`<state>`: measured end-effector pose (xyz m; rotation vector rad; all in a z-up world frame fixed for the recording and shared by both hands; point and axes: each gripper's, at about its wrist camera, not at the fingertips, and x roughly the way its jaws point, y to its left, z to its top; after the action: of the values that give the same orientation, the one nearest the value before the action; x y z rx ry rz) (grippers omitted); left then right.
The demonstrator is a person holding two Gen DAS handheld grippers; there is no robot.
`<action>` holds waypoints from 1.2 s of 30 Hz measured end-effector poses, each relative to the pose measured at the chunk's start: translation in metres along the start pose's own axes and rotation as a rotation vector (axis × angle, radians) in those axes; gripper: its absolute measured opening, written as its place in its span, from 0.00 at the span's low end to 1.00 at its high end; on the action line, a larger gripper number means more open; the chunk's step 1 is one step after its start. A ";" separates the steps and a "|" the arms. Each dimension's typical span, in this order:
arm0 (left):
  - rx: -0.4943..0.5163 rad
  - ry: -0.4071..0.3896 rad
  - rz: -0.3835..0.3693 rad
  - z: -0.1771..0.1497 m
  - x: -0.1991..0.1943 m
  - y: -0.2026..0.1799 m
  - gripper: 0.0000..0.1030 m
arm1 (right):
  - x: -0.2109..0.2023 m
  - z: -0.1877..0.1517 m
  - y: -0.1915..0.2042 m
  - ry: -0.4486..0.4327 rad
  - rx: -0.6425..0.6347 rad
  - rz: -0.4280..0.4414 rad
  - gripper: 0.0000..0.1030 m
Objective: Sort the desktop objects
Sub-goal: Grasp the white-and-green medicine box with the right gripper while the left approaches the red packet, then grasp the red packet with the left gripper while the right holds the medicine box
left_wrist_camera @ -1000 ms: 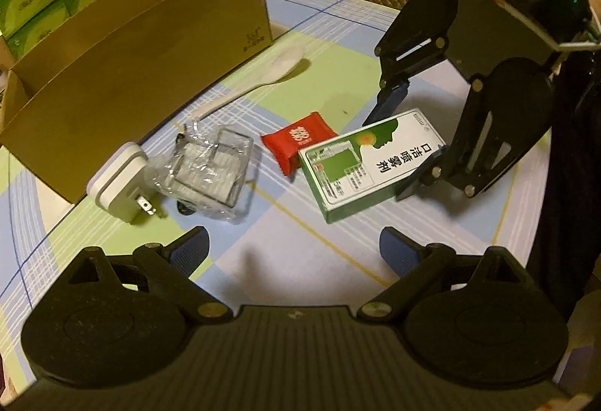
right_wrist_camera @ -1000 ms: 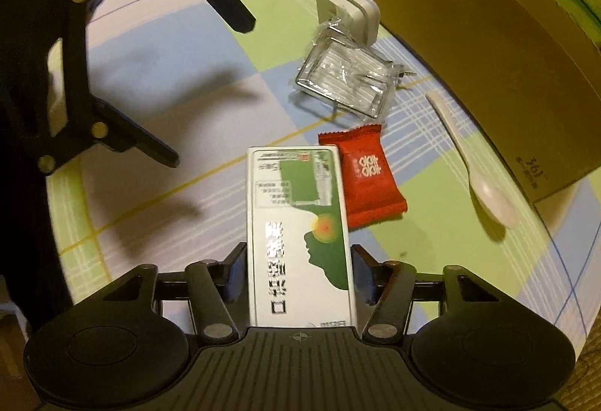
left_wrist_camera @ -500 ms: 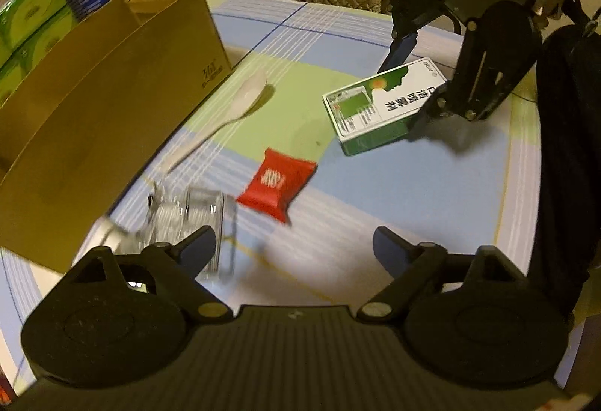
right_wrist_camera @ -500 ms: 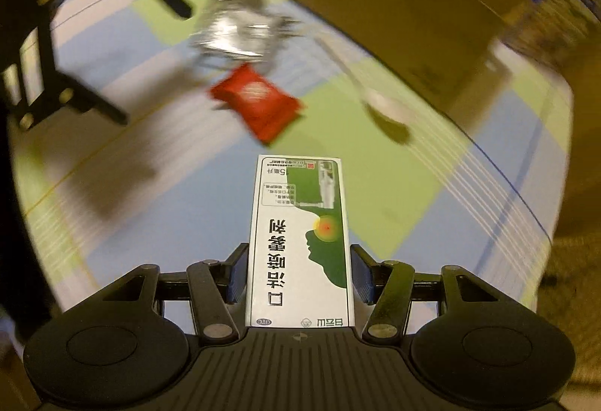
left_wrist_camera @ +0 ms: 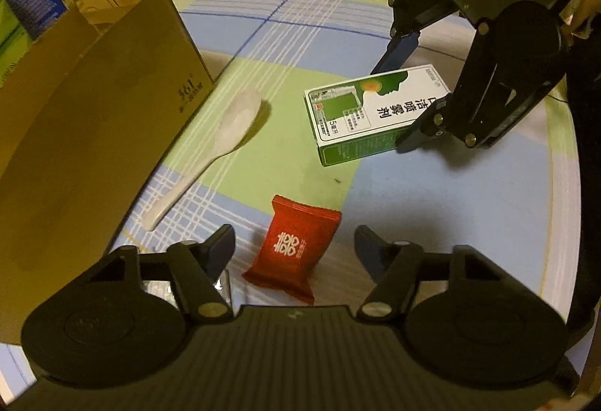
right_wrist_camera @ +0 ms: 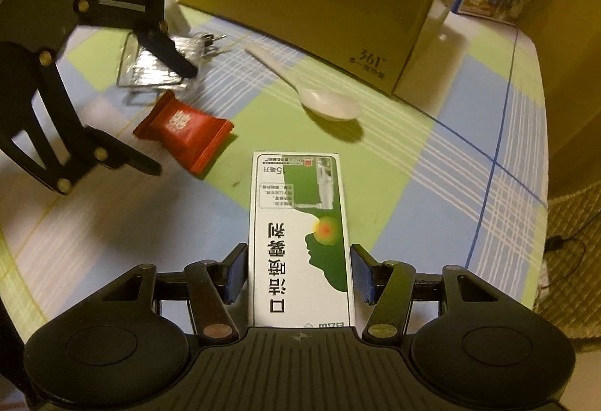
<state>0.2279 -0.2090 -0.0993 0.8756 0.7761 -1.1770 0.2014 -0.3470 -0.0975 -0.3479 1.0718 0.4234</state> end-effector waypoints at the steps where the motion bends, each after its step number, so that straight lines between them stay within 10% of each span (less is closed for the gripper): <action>1: 0.006 0.007 -0.001 0.000 0.004 0.000 0.61 | 0.001 0.000 -0.002 -0.002 0.011 0.004 0.53; 12: -0.085 0.035 -0.011 -0.003 0.015 -0.002 0.26 | 0.006 -0.001 -0.003 -0.020 0.072 -0.003 0.61; 23: -0.500 -0.038 0.029 -0.043 -0.012 -0.035 0.24 | -0.013 -0.023 0.019 -0.052 0.237 -0.010 0.52; 36: -0.566 -0.134 0.142 -0.060 -0.018 -0.059 0.28 | -0.013 -0.034 0.034 -0.138 0.306 -0.082 0.59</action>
<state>0.1625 -0.1569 -0.1208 0.3699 0.8619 -0.8162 0.1534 -0.3353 -0.1028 -0.0891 0.9661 0.2021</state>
